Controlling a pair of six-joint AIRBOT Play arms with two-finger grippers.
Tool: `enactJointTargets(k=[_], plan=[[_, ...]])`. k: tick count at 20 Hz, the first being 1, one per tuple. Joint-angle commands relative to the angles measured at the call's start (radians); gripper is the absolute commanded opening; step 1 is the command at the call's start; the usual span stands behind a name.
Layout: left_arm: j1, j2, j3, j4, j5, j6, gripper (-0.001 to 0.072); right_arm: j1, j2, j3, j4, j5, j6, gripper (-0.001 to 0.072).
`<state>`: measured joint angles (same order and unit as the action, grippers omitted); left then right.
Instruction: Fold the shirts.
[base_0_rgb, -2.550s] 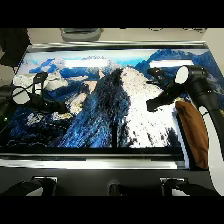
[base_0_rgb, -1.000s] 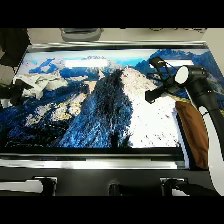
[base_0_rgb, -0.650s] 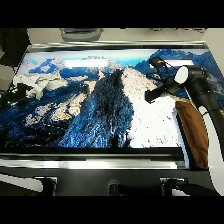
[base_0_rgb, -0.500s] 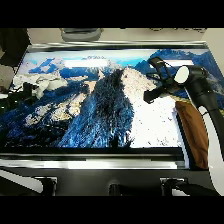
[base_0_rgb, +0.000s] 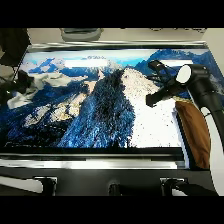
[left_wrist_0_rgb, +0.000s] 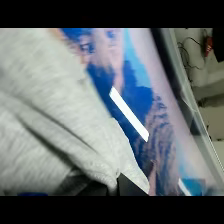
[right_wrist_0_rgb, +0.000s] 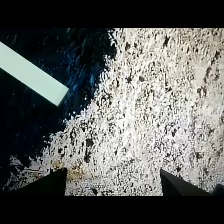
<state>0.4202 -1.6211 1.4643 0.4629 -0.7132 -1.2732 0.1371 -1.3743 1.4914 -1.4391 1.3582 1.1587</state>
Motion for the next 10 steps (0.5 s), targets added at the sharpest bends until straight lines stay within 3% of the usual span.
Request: enactJointTargets(k=[1, 4, 6, 10], plan=[[-0.049, 0.262, 0.003, 0.058, -0.179, 0.122, 0.0027, 0.000, 0.095, 0.010, -0.140, 0.092, -0.013, 0.0669], [-0.165, 0.480, 0.003, 0.126, -0.326, 0.119, 0.0027, 0.000, 0.235, 0.010, -0.199, 0.154, -0.013, 0.0669], [-0.264, 0.586, 0.003, 0.135, -0.406, 0.062, 0.0027, 0.000, 0.329, 0.010, -0.222, 0.164, -0.013, 0.0669], [-0.494, 0.685, 0.003, 0.140, -0.444, -0.014, 0.0028, 0.000, 0.490, 0.010, -0.223, 0.204, -0.009, 0.0669]])
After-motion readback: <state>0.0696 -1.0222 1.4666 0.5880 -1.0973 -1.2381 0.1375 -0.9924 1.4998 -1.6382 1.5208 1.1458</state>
